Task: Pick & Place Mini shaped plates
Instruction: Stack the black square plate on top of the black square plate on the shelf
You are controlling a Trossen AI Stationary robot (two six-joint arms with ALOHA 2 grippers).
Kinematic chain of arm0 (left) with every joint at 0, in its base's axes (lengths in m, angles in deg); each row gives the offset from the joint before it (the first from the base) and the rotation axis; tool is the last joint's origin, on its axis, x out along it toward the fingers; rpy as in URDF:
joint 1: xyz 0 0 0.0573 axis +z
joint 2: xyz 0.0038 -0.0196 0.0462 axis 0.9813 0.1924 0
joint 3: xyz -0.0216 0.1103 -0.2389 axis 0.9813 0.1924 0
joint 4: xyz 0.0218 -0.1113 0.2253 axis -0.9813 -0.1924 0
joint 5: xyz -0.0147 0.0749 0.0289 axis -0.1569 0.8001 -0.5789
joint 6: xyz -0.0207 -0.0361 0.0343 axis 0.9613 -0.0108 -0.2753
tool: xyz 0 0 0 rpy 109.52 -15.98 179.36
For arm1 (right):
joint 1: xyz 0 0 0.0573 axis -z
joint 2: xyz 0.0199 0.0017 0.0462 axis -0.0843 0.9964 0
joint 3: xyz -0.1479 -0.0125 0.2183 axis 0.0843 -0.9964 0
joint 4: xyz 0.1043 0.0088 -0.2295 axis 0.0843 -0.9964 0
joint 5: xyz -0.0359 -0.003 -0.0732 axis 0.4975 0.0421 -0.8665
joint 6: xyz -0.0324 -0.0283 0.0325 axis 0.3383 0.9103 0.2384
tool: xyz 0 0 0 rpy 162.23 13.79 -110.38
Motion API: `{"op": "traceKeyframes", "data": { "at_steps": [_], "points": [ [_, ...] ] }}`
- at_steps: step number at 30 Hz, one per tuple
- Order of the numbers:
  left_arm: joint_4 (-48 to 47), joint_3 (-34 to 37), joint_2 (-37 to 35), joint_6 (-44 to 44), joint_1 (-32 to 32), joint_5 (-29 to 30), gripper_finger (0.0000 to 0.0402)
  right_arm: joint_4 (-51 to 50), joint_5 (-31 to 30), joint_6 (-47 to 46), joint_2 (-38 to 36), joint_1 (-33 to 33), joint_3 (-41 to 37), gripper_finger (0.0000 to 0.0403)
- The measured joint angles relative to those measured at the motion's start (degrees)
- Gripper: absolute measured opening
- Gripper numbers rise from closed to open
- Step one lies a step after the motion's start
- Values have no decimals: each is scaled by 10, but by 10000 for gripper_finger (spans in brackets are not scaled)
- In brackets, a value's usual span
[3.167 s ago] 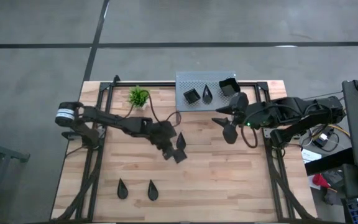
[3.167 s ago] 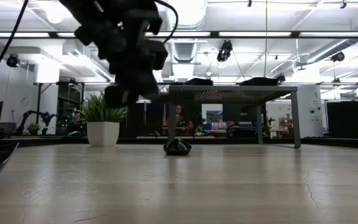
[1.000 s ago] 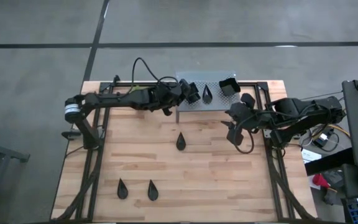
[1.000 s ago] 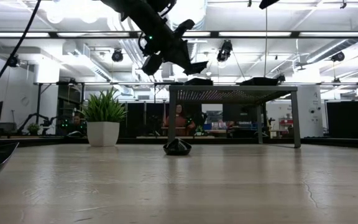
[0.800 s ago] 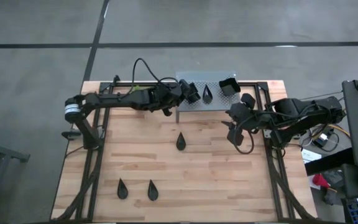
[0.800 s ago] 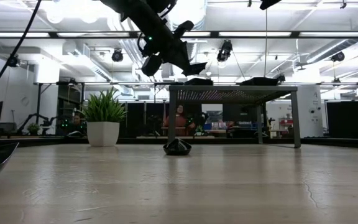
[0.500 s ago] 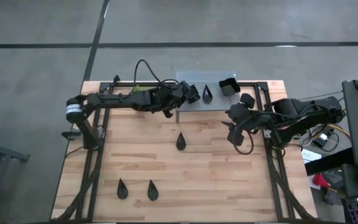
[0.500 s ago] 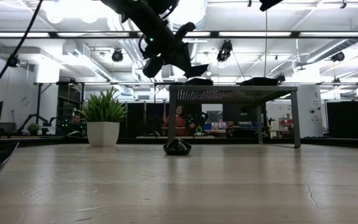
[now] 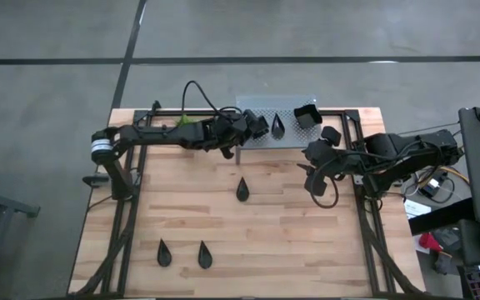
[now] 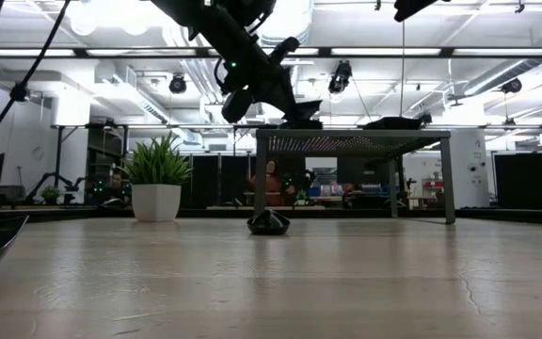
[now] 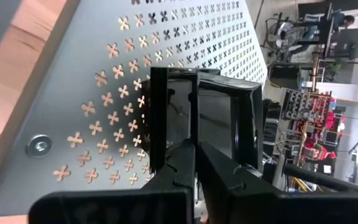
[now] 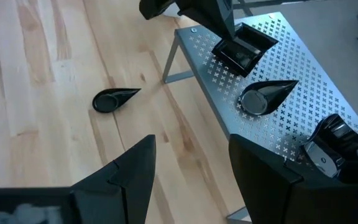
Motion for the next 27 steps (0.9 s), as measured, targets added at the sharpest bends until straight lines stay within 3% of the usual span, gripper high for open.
{"op": "traceKeyframes", "data": {
  "at_steps": [21,27],
  "points": [
    [1,-1,4,-2,2,-7,20,0,0,0,0,0,0,201],
    [3,-2,4,2,2,-7,50,0,0,1,0,0,0,201]
  ]
}}
